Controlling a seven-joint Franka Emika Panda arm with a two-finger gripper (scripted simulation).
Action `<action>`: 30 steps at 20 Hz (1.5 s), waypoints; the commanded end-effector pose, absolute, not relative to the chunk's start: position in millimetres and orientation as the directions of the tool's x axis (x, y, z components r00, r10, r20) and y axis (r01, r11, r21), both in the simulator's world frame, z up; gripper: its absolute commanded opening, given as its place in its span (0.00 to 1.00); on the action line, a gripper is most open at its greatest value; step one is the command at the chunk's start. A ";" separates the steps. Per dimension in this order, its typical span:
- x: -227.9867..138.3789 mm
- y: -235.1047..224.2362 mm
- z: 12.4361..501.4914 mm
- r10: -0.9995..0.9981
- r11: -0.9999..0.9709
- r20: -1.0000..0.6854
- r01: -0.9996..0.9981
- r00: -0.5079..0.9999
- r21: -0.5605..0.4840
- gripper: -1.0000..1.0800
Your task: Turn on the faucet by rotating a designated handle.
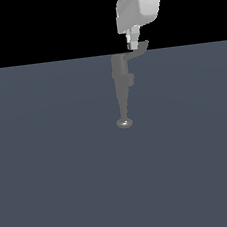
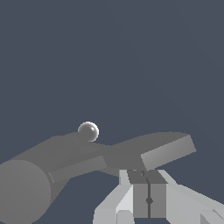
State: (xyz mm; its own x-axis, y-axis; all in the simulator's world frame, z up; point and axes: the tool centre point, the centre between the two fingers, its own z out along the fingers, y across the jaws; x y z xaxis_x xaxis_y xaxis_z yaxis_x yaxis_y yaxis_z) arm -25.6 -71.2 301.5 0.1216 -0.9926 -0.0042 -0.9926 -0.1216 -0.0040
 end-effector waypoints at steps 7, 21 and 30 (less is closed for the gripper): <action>-9.6 -89.9 301.1 -0.994 -0.113 -0.003 -0.994 0.113 -0.004 0.00; 17.9 -122.0 300.3 -0.995 -0.099 -0.002 -0.995 0.099 -0.002 0.00; 34.6 -142.1 299.9 -0.996 -0.090 0.000 -0.996 0.090 -0.001 0.00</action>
State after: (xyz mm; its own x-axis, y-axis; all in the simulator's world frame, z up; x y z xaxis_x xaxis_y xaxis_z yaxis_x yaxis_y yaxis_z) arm 36.1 -113.1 302.2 0.1304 -0.9914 -0.0089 -0.9915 -0.1304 -0.0039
